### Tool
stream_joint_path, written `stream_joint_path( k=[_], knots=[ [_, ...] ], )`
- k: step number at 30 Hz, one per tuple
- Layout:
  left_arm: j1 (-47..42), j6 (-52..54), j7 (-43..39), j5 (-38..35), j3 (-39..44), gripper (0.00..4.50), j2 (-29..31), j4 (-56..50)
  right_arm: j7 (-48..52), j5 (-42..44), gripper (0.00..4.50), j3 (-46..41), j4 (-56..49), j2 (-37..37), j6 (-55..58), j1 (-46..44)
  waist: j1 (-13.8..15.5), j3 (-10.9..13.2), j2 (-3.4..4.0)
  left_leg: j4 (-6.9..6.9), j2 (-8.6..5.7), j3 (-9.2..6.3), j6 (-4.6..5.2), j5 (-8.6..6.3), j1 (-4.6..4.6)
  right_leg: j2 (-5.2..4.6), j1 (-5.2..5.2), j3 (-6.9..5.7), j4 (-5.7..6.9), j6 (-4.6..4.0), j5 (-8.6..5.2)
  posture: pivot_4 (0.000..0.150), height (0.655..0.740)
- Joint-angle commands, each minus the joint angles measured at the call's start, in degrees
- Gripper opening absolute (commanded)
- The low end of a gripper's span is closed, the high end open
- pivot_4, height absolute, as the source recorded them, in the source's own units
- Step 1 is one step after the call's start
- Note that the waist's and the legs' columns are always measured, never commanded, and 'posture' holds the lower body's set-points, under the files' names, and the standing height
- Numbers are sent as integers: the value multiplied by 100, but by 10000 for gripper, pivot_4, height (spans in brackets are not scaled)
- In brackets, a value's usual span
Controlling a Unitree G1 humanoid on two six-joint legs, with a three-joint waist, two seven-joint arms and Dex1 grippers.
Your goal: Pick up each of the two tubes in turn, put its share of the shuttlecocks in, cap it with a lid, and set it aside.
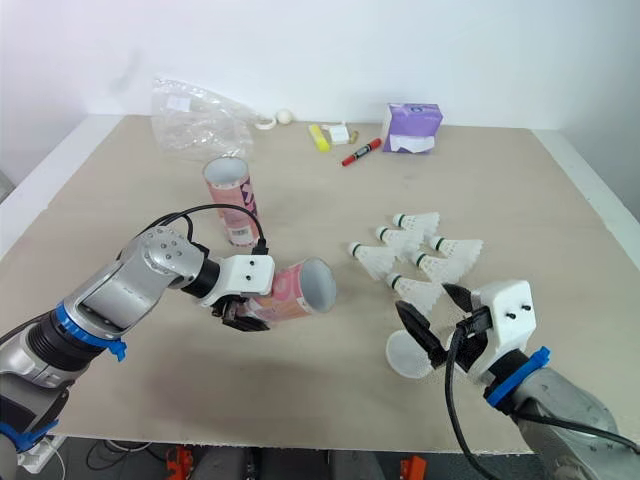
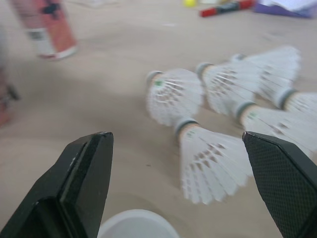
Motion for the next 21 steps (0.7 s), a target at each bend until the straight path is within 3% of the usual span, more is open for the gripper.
stream_joint_path(
  k=[1, 21],
  knots=[
    [-47, -10, -58, 38, -138, 32645, -47, 67, -206, -65, 45000, 135, 9, 110, 44, -66, 0, -1, 2, 0, 0, 0, 0, 0, -1, 0, 0, 0, 0, 0, 0, 1500, 7400],
    [50, 174, 86, 33, -53, 32645, -154, -139, -488, -43, 45000, 660, 1077, 557, 344, -1012, 4, -3, 9, 0, -4, -3, 1, 1, -4, -1, 2, 2, -1, 1, -1, 1500, 7400]
  ],
)
